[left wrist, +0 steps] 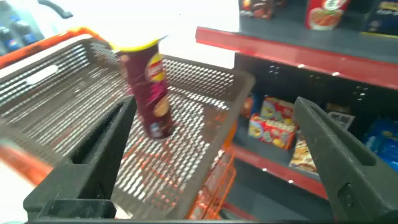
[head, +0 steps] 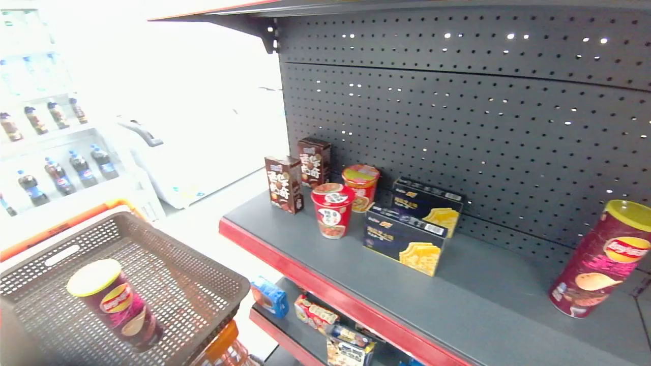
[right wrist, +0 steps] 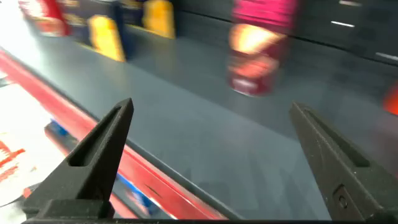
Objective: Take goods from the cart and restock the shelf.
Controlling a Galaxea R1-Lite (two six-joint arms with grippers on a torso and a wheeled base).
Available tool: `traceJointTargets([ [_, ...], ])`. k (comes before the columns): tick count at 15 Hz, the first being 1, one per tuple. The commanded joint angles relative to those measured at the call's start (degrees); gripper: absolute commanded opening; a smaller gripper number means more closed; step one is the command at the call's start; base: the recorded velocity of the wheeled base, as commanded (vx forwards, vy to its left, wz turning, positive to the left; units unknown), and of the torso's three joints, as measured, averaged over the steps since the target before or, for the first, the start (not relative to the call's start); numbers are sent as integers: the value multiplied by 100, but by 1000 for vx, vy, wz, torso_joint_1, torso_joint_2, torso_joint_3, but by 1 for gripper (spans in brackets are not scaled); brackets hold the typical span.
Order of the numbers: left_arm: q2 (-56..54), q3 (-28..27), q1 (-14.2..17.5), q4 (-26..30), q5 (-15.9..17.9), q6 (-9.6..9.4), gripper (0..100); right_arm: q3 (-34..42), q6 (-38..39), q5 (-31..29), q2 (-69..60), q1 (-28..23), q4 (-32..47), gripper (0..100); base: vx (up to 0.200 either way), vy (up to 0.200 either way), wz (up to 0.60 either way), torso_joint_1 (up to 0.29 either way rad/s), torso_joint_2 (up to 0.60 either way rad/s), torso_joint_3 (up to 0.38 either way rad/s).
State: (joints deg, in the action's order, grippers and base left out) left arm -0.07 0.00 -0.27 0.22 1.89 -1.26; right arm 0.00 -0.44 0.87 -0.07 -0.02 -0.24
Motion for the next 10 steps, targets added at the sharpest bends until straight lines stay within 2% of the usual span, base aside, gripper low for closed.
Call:
traceJointTargets([
  [1, 7, 0, 0, 4, 4, -6, 100, 0, 0, 1, 7, -6, -2, 100, 0, 0, 600, 2, 2, 2],
  [5, 7, 0, 0, -4, -4, -6, 100, 0, -9, 1, 7, -6, -11, 100, 0, 0, 600, 5, 1, 2],
  [6, 7, 0, 0, 4, 13, -15, 100, 0, 18, 1, 7, 2, -2, 100, 0, 0, 0, 0, 0, 0],
  [7, 7, -79, 9, -13, -13, -112, 100, 0, 18, 1, 7, 2, -2, 100, 0, 0, 0, 0, 0, 0],
  [8, 95, -817, 9, 84, -13, -604, 100, 0, 18, 1, 7, 2, -2, 100, 0, 0, 0, 0, 0, 0],
  [9, 877, -1775, 18, 461, -119, -885, 100, 0, 18, 1, 7, 2, -2, 100, 0, 0, 0, 0, 0, 0],
  [10, 1255, -2145, 18, 620, -242, -876, 100, 0, 18, 1, 7, 2, -2, 100, 0, 0, 0, 0, 0, 0],
])
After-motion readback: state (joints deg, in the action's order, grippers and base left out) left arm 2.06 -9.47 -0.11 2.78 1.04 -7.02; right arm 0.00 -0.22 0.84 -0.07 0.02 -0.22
